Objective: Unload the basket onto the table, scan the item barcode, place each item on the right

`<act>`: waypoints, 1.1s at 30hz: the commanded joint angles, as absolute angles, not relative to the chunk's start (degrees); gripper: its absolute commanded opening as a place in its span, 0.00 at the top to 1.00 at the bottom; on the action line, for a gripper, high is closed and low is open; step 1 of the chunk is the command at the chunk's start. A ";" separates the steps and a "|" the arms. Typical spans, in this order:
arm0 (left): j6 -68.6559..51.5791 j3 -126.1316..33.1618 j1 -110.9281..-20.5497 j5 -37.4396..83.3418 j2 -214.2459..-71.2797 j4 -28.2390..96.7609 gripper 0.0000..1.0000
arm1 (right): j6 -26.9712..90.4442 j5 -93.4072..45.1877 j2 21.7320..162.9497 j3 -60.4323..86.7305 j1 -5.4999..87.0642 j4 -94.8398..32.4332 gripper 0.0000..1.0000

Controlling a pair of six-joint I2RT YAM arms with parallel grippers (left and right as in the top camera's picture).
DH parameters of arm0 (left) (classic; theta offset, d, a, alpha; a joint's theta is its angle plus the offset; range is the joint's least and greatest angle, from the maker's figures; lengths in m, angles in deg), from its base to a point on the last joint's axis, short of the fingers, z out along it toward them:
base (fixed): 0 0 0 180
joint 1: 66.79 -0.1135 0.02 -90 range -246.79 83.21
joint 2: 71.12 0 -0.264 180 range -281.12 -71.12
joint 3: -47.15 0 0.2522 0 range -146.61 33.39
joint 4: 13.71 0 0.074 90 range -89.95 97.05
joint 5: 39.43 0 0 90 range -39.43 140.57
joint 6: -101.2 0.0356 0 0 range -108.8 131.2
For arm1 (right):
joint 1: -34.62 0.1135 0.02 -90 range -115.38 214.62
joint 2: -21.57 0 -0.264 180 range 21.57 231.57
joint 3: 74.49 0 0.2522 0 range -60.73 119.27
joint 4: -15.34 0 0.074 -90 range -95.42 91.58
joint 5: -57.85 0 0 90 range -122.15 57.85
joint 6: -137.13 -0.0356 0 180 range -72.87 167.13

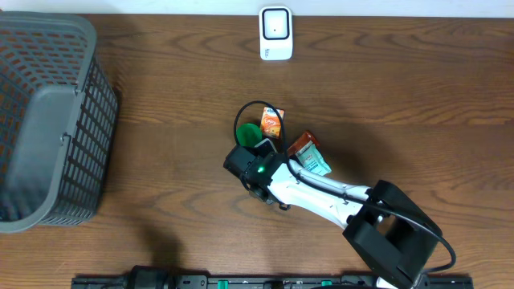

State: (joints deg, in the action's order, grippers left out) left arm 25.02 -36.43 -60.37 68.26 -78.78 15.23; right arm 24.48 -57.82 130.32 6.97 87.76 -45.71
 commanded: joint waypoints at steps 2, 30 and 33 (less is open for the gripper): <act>25.92 -36.21 -60.68 68.13 -78.43 14.97 0.07 | 23.34 -61.82 131.43 6.69 87.92 -44.59 0.27; 25.92 -36.21 -60.68 68.15 -78.38 14.97 0.07 | 15.47 -66.06 136.22 6.78 87.59 -47.91 0.99; 25.92 -36.21 -60.68 68.15 -78.38 14.97 0.07 | 17.05 -63.49 135.37 8.48 87.50 -49.05 0.99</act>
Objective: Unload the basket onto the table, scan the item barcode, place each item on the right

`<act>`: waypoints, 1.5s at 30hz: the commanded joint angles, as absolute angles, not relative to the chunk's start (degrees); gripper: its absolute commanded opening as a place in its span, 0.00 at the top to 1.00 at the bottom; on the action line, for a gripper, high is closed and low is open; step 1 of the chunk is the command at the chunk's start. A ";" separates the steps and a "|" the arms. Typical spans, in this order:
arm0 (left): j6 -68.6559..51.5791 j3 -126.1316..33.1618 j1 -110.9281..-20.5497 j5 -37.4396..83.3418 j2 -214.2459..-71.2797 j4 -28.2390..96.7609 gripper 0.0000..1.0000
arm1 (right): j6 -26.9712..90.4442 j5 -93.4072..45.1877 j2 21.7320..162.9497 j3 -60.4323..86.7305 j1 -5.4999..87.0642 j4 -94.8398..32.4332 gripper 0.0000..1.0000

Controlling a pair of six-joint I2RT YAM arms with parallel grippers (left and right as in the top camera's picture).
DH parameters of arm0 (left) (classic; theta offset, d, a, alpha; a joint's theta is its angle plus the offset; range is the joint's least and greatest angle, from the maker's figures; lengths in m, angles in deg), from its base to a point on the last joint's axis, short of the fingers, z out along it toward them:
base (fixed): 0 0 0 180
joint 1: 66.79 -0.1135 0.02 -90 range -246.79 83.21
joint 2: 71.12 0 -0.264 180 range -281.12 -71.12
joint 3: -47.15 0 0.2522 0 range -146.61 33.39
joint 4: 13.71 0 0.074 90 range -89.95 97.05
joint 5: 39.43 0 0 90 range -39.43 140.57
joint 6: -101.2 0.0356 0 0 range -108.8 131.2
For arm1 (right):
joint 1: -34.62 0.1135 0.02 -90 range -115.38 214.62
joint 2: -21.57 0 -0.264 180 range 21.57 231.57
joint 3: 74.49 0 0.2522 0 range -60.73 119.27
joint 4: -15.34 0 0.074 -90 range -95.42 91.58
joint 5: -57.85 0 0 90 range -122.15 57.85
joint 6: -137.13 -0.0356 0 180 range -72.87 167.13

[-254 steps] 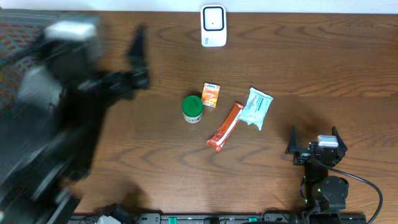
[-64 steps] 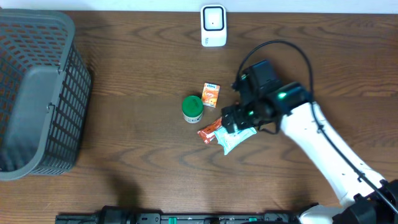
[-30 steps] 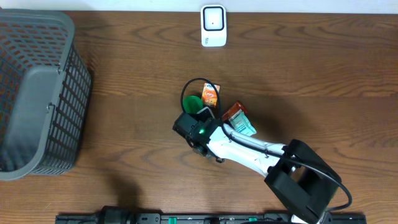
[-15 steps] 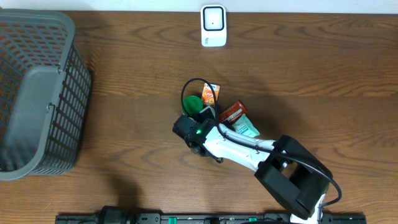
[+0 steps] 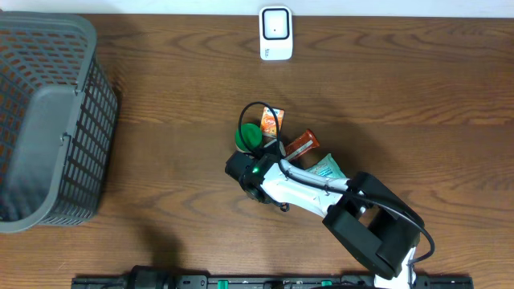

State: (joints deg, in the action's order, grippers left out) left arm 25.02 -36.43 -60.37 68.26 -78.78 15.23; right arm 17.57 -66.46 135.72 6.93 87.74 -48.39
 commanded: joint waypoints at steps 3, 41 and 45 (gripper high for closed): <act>25.92 -36.21 -60.68 68.15 -78.38 14.99 0.07 | 22.43 -54.52 131.87 12.24 87.41 -51.26 0.99; 25.92 -36.19 -60.68 68.13 -78.38 15.39 0.07 | 40.26 -1.08 114.47 15.17 62.96 -48.55 0.01; 25.92 -36.21 -60.68 68.13 -77.99 15.39 0.06 | 34.77 -0.52 114.47 15.21 63.39 -44.39 0.01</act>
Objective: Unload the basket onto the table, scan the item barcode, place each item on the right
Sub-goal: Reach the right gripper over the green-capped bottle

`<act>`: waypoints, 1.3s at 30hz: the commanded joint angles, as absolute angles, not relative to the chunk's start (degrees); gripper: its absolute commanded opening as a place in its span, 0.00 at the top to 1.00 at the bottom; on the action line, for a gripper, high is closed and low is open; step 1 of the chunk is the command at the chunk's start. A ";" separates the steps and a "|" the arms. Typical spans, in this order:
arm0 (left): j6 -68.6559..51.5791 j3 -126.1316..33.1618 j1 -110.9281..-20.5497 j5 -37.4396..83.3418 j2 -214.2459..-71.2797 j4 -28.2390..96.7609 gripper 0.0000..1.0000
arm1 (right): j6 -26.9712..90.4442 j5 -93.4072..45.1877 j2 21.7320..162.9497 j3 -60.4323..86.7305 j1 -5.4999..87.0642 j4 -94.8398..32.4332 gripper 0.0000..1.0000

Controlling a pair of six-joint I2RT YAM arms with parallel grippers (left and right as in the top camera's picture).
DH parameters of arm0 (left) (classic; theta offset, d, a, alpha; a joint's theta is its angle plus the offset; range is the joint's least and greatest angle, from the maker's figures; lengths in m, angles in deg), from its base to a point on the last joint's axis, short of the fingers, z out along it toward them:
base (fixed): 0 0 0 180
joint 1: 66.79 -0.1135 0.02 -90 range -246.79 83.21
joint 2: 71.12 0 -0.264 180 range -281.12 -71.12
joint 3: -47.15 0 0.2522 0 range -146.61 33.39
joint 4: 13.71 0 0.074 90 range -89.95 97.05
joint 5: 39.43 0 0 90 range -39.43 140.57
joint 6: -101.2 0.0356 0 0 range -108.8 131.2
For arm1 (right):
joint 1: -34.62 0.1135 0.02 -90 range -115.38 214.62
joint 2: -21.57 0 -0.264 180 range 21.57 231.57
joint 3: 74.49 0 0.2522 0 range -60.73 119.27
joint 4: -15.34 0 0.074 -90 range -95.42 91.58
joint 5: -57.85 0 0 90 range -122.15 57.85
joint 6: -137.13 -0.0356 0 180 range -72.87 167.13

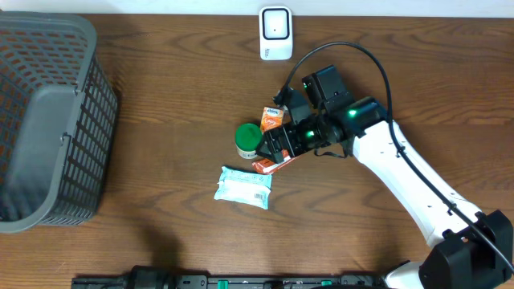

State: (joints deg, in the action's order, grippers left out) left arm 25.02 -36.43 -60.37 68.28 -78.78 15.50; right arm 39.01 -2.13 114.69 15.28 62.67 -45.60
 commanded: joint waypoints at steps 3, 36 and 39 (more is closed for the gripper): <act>25.92 -36.21 -60.68 68.13 -76.42 15.39 0.07 | 33.00 -0.84 114.47 15.54 64.03 -43.54 0.01; 17.94 -23.99 -63.89 67.74 -71.32 14.14 0.06 | 22.34 -26.35 114.49 22.56 68.81 -50.19 0.01; 17.94 -20.45 -63.87 67.74 -71.32 15.61 0.06 | 22.29 -26.77 114.51 26.19 68.81 -52.92 0.01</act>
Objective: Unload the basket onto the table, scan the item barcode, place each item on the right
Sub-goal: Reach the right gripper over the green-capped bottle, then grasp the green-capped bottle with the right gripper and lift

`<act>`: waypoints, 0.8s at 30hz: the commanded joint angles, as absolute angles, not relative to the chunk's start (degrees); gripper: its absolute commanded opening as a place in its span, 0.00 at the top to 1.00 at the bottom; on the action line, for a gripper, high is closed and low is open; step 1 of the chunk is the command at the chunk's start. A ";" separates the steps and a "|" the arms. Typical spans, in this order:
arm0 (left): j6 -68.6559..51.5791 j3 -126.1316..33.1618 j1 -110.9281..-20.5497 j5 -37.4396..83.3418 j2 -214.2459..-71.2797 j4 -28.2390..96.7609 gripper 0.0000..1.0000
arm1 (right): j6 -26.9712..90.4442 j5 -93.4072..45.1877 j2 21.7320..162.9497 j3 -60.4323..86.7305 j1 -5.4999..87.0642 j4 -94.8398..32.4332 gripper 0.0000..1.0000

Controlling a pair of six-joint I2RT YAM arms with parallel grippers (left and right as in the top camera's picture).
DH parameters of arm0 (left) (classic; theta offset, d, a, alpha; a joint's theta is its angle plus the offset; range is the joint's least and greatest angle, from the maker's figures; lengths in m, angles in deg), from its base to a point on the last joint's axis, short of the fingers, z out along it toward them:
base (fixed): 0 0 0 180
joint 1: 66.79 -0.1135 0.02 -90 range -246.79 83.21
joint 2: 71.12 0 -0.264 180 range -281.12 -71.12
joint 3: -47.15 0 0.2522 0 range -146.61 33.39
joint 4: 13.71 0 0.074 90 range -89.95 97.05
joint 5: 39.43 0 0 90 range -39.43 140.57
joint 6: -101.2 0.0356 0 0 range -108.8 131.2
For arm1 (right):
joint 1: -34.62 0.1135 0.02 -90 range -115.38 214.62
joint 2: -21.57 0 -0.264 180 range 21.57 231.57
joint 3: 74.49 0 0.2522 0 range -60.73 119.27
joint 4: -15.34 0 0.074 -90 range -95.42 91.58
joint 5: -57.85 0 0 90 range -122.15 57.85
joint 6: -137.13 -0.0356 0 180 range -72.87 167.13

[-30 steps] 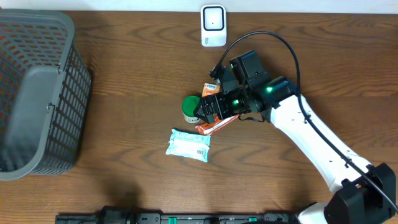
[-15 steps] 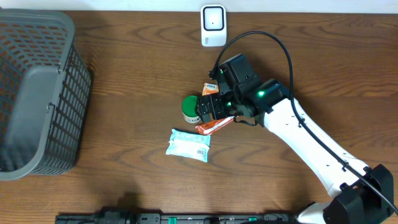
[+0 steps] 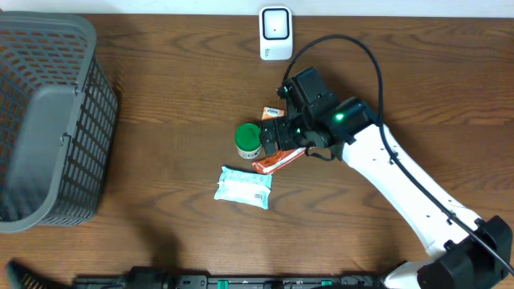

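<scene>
Only the overhead view is given. A small pile sits mid-table: a green-lidded jar point(image 3: 248, 140), an orange carton point(image 3: 273, 117) behind it and a red-orange packet point(image 3: 278, 161) in front. A white and teal packet point(image 3: 242, 186) lies flat, apart to the lower left. The white scanner point(image 3: 275, 33) stands at the far edge. My right gripper point(image 3: 270, 136) hangs over the pile between the jar and the carton; whether its jaws are open or shut is hidden by the wrist. The left arm is out of view.
A large grey mesh basket point(image 3: 48, 120) fills the left end of the table. The right arm's white links point(image 3: 401, 185) cross the table from the lower right corner. A black cable point(image 3: 337, 48) loops above the wrist.
My right gripper has shifted a little left and back, from over the red-orange packet to between the jar and the carton. More of the red-orange packet shows. Nothing else has moved.
At first my right arm lay low across the table, wrist in front of the pile, a teal packet beside the red one on the right. Later the arm reached in from the right, and the teal packet lay lower left of the pile, where it stays.
</scene>
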State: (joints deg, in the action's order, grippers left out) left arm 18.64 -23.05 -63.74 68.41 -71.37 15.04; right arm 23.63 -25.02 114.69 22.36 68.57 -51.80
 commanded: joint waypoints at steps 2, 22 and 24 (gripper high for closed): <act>17.94 -18.29 -63.87 67.74 -71.32 16.94 0.06 | 22.12 -27.60 114.71 28.20 68.81 -54.58 0.01; 4.39 0.81 -63.83 54.80 -71.35 19.28 0.06 | 20.31 -28.89 141.03 51.19 74.67 -65.66 0.01; 4.41 1.97 -63.83 54.80 -71.35 19.28 0.06 | 19.91 -28.89 142.14 52.11 74.72 -65.90 0.01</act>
State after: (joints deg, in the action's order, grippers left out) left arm 5.77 0.77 -63.74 56.94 -71.39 19.47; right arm 21.46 -28.38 141.05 49.36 74.58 -65.35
